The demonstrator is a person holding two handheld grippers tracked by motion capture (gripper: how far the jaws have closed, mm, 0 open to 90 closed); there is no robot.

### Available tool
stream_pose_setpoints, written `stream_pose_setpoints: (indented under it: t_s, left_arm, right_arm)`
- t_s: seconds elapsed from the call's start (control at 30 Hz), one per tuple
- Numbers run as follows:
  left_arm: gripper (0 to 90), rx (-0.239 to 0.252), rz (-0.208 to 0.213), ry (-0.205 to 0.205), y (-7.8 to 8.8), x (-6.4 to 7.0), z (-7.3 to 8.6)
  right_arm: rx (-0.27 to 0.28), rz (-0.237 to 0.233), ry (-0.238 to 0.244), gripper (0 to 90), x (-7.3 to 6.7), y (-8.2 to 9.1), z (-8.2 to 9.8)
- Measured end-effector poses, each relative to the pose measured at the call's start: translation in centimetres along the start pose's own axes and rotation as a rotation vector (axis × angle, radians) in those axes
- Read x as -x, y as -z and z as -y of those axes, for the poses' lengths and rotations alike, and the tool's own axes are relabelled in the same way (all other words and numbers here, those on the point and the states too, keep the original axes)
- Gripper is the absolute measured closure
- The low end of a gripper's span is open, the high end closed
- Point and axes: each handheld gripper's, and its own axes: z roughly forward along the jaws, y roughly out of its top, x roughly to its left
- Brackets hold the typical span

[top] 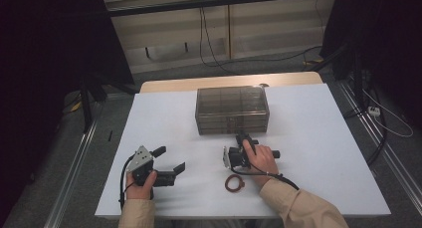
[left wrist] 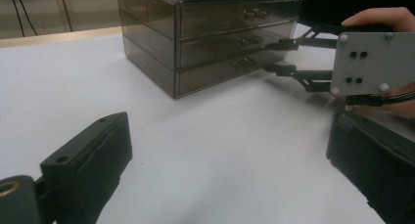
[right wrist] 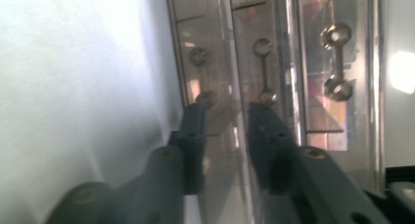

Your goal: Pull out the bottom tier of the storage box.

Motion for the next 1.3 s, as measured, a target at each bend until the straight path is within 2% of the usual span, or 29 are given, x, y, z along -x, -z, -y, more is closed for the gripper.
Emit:
stream_pose_setpoints:
  t_s: [0.03,0.07,0.17,0.27,0.33,0.43,0.5,0.57,0.67,0.7,0.83,0.87,0.93,0.97,1.0,1.03,1.07,1.1,1.17,1.3]
  left_arm:
    - [3.1,0.000,0.000,0.000,0.0,0.0,0.0]
    - [3.1,0.000,0.000,0.002,0.0,0.0,0.0]
    - [3.1,0.001,0.000,-0.005,0.0,-0.1,0.0]
    - [3.1,0.001,-0.001,0.003,0.0,-0.1,0.0]
    - [3.1,-0.004,-0.002,0.001,-0.1,-0.1,0.0]
    - [3.1,-0.004,0.000,0.002,-0.1,-0.1,0.0]
    - [3.1,-0.004,-0.001,0.002,-0.1,-0.1,0.0]
    - [3.1,-0.005,-0.002,0.002,-0.1,-0.1,0.0]
    - [3.1,-0.004,-0.003,0.002,-0.1,-0.1,0.0]
    - [3.1,-0.003,-0.002,0.003,-0.1,-0.1,0.0]
    - [3.1,0.000,-0.005,0.004,0.0,-0.1,0.0]
    - [3.1,0.000,-0.003,0.005,0.0,-0.1,0.0]
    - [3.1,0.000,-0.003,0.004,0.0,-0.1,0.0]
    - [3.1,-0.002,-0.003,0.003,0.0,-0.1,0.0]
    - [3.1,-0.002,-0.002,0.003,0.0,0.0,0.0]
    - [3.1,-0.005,-0.002,-0.002,0.0,0.0,0.0]
    - [3.1,-0.003,0.000,-0.005,0.0,0.0,0.0]
    - [3.1,-0.002,0.000,0.000,0.0,0.0,0.0]
    - [3.1,-0.003,-0.004,0.001,0.0,0.0,0.0]
    - [3.1,-0.004,-0.003,0.002,0.0,-0.1,0.0]
  right_arm:
    - [-0.004,-0.006,-0.005,66.5,0.1,-0.2,-0.1]
    - [0.011,-0.010,0.011,67.3,0.3,-0.4,-0.1]
    - [-0.001,-0.028,0.003,65.8,-0.2,-0.9,-0.1]
    - [-0.003,-0.014,0.022,66.6,-0.4,-1.3,-0.1]
    - [0.007,-0.019,0.008,69.8,-0.3,-1.5,-0.1]
    - [0.017,-0.024,0.040,77.6,-0.7,-1.7,-0.2]
    - [0.005,-0.023,0.056,79.2,-0.8,-1.8,-0.2]
    - [0.016,-0.015,0.052,80.3,-0.8,-2.0,-0.3]
    - [0.006,-0.009,0.059,80.8,-0.9,-1.9,-0.4]
    - [0.005,-0.011,0.043,80.8,-0.9,-1.8,-0.4]
    - [0.007,-0.006,0.030,81.2,-0.8,-1.2,-0.6]
    - [0.019,-0.013,0.030,90.0,-0.8,-1.0,-0.6]
    - [0.022,-0.013,0.038,90.0,-0.9,-0.4,-0.9]
    - [0.002,-0.041,0.042,90.0,-0.9,-0.3,-1.0]
    - [-0.001,-0.045,0.042,84.4,-1.0,-0.3,-1.0]
    - [0.000,-0.017,0.047,76.9,-1.2,-0.2,-1.0]
    - [-0.008,-0.014,0.038,75.6,-1.1,-0.3,-0.9]
    - [-0.009,-0.013,0.029,75.6,-1.0,-0.3,-0.9]
    - [0.004,0.000,0.039,75.6,-0.8,-0.5,-0.8]
    - [-0.007,0.000,0.048,75.9,-0.9,-1.3,-0.6]
